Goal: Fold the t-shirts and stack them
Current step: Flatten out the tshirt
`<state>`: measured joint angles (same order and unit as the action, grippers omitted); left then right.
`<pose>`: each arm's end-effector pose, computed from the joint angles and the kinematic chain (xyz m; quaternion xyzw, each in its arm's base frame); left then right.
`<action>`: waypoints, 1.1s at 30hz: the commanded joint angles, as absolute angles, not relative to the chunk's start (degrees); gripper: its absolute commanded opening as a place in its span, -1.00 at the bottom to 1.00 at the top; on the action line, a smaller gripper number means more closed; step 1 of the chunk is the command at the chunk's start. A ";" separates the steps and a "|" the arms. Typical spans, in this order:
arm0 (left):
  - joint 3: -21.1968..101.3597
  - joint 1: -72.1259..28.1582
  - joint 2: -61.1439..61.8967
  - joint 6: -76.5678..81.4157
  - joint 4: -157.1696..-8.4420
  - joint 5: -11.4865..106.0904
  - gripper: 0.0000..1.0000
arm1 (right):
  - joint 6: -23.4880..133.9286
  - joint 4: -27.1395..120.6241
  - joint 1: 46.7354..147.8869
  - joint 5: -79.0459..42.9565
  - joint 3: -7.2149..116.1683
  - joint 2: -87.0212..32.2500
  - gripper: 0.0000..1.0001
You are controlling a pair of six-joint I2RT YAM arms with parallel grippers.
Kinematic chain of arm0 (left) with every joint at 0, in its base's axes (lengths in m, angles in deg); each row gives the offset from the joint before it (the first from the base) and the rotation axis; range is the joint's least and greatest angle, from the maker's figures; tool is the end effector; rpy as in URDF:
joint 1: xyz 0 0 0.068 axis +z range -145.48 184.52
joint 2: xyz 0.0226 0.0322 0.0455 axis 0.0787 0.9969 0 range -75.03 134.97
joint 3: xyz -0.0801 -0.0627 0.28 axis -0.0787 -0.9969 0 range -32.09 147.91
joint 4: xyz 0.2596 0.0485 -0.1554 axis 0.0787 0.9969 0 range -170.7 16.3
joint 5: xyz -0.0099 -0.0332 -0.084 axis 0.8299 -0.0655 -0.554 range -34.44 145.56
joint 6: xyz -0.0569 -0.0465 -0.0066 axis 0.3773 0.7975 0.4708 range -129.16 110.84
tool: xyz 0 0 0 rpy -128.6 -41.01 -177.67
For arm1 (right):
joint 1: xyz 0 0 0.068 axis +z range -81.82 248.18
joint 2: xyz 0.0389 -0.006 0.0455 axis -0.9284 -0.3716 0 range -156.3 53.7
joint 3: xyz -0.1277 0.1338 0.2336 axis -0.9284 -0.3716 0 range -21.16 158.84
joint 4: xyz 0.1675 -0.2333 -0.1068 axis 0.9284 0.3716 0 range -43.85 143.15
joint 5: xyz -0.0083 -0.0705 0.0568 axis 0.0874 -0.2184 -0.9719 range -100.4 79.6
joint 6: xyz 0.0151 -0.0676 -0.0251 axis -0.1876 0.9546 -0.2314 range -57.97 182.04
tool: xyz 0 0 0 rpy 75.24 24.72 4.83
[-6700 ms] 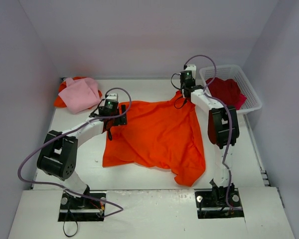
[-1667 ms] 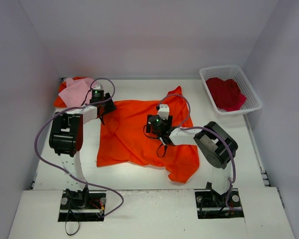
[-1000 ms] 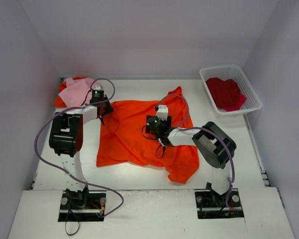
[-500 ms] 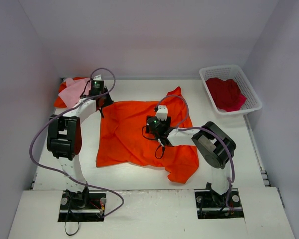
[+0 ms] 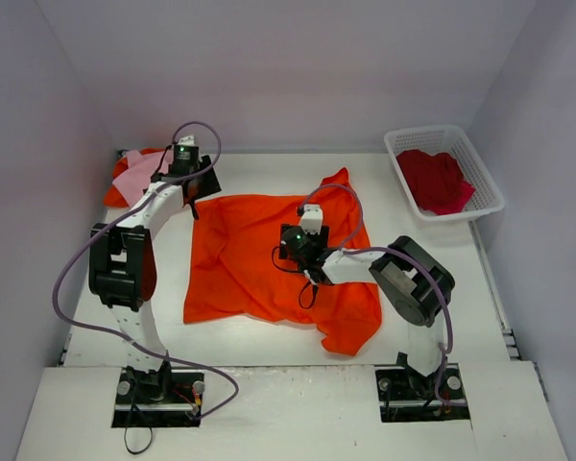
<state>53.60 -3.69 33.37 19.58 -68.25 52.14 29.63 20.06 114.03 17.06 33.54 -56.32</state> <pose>0.5094 -0.0772 0.2528 -0.1446 0.8755 -0.1709 0.4282 0.3319 0.3010 0.1167 0.0212 0.8463 0.1512 0.5104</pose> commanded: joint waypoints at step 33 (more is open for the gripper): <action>53.78 0.47 40.19 27.67 -65.85 54.95 0.04 | 24.15 31.29 115.82 8.93 29.12 -60.30 0.42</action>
